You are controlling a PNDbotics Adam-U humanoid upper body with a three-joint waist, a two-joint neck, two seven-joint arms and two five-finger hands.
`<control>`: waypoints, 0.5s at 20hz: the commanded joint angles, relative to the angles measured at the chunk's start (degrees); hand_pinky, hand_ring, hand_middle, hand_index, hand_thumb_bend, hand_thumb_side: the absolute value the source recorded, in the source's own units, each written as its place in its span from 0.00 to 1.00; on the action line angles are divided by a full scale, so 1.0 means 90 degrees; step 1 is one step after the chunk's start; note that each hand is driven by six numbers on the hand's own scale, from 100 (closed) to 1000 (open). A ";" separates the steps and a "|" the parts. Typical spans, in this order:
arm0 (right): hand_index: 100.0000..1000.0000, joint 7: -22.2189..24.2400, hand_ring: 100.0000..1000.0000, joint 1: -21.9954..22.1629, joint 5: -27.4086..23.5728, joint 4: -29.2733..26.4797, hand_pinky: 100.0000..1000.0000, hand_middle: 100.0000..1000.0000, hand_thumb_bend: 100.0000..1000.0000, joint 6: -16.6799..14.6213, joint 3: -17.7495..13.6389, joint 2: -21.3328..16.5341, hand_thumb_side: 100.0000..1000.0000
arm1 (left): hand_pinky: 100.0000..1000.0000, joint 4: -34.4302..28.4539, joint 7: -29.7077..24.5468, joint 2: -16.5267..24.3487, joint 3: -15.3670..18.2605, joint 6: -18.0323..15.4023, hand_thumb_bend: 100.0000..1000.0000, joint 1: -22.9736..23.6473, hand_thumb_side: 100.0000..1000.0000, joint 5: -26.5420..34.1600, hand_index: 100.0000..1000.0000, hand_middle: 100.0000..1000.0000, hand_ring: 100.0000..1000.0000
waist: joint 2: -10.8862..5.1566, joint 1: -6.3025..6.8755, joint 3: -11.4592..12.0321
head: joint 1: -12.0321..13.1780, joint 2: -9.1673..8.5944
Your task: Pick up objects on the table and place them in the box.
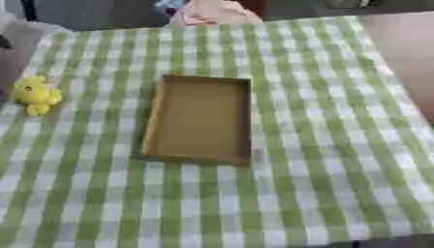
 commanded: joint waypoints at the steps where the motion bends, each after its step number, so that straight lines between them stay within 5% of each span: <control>1: 0.84 0.0025 0.67 -0.0013 -0.0011 -0.0122 0.77 0.54 0.00 -0.0006 -0.0029 -0.0089 0.68 | 0.56 -0.0074 0.0009 0.0080 0.0051 0.0008 0.46 -0.0231 0.00 -0.0070 0.85 0.81 0.75 | -0.0084 -0.0002 0.0008 | 0.0164 0.0030; 5: 0.84 0.0032 0.67 -0.0009 -0.0004 -0.0122 0.77 0.54 0.00 -0.0011 -0.0033 -0.0079 0.68 | 0.57 -0.0024 -0.0035 -0.0083 0.0049 -0.0021 0.48 -0.0388 0.00 -0.0261 0.85 0.81 0.76 | -0.0057 -0.0005 0.0000 | 0.0459 0.0019; 10: 0.84 0.0045 0.67 -0.0013 0.0002 -0.0122 0.77 0.54 0.00 -0.0008 -0.0030 -0.0062 0.68 | 0.58 0.0151 -0.0009 -0.0289 0.0029 -0.0057 0.53 -0.0621 0.00 -0.0676 0.85 0.82 0.77 | -0.0039 -0.0008 -0.0010 | 0.0480 -0.0016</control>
